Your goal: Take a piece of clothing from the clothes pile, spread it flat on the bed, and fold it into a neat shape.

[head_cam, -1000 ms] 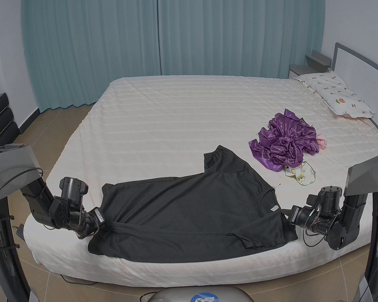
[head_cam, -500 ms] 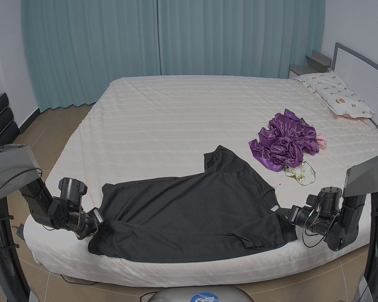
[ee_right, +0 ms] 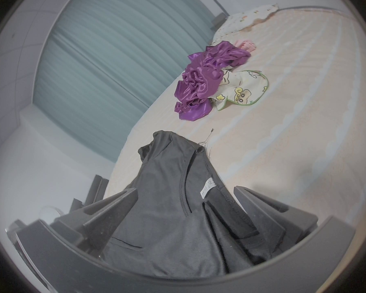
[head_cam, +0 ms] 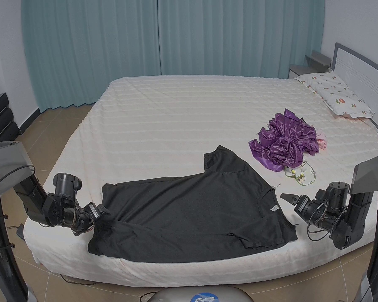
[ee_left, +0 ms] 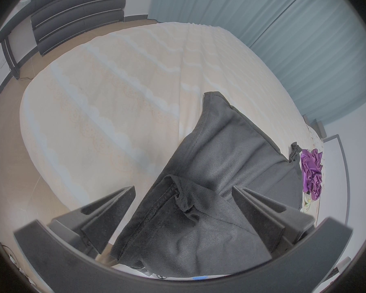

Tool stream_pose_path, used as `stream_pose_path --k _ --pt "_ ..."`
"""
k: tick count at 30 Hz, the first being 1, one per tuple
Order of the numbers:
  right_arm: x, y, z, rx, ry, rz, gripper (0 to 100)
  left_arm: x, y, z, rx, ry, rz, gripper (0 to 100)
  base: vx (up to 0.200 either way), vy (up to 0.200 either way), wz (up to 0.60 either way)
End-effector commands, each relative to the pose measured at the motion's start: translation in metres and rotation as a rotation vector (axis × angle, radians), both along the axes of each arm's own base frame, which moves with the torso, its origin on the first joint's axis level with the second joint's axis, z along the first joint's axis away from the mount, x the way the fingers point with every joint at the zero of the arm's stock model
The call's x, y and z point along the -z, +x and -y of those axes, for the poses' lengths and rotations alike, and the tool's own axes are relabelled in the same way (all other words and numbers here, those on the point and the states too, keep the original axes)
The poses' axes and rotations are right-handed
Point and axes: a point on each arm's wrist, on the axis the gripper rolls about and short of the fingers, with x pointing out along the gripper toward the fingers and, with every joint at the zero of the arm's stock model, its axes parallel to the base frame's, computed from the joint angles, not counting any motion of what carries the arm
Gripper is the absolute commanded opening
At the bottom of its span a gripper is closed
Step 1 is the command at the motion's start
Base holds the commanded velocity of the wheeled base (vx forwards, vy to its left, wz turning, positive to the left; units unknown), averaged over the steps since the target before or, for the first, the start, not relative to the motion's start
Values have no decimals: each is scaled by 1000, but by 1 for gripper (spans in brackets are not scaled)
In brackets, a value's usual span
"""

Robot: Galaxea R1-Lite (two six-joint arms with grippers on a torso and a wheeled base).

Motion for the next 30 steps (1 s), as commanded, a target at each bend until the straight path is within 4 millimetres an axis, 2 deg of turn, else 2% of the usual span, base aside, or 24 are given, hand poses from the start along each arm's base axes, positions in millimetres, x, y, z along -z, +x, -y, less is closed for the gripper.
stream_pose_path --k 1,6,10,19,30 --pt "-6 0 8 33 30 9 100 -3 1 -4 -15 -1 11 100 0 0 0" --pt "-10 -2 9 21 72 6 100 -1 0 -6 7 18 5 100 0 0 0" --pt "-17 -3 10 30 96 19 100 -7 0 -11 -17 11 21 100 0 0 0" --pt "-17 -3 10 32 96 22 100 -10 -2 -13 -21 10 26 100 0 200 0" --pt "-17 -2 9 29 96 23 100 -10 1 -13 -32 -2 32 100 0 0 0"
